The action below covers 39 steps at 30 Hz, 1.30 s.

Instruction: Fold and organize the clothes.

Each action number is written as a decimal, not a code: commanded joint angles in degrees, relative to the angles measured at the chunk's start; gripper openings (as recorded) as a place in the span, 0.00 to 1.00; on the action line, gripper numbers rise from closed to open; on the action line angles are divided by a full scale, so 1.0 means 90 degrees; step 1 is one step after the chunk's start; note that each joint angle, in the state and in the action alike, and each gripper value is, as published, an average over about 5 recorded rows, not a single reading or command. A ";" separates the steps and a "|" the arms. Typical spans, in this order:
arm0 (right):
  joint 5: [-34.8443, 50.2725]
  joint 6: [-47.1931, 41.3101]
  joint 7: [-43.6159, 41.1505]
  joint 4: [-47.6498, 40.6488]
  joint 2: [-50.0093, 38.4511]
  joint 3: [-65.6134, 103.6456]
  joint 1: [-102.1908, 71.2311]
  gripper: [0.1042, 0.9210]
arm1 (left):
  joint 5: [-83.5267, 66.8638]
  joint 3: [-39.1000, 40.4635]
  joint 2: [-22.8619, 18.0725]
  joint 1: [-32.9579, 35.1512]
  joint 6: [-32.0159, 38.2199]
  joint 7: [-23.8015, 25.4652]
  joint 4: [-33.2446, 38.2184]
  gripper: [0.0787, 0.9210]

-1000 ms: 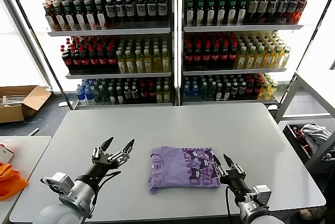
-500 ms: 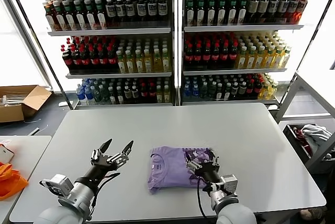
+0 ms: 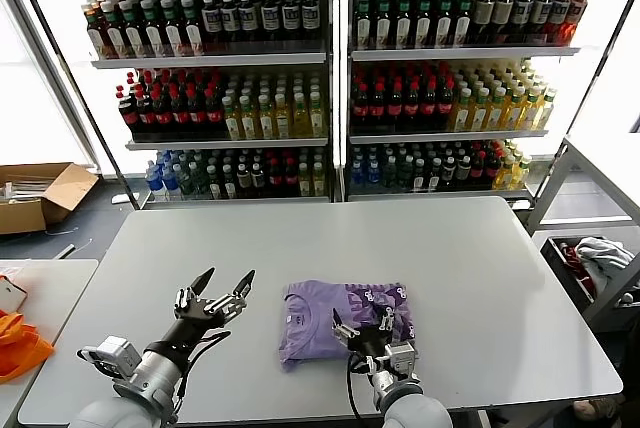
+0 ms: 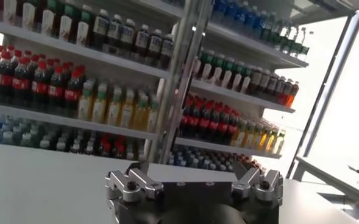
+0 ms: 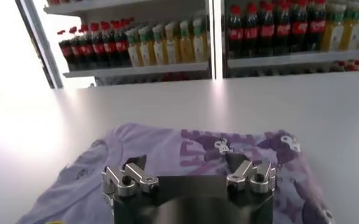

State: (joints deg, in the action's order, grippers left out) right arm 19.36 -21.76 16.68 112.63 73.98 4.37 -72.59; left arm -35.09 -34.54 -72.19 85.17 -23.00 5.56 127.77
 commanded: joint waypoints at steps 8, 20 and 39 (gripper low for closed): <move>-0.0539 0.1565 -0.1399 0.2040 -0.0573 0.3178 -0.1319 0.88 | -0.0256 -0.0373 0.0203 -0.0040 0.0008 0.0021 0.0028 0.88; -0.0278 0.2299 -0.2073 0.1940 0.0303 0.4907 -0.2435 0.88 | -0.0442 -0.0783 0.0221 0.0097 0.0029 0.0126 0.0170 0.88; -0.0111 0.2392 -0.2212 0.1653 0.0355 0.4737 -0.2441 0.88 | -0.0493 -0.1119 0.0171 0.0150 0.0006 0.0218 0.0272 0.88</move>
State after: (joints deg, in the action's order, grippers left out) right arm 18.10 -1.30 -1.83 127.74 76.21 45.91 -93.05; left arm -39.30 -43.12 -70.61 86.45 -22.89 7.28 130.23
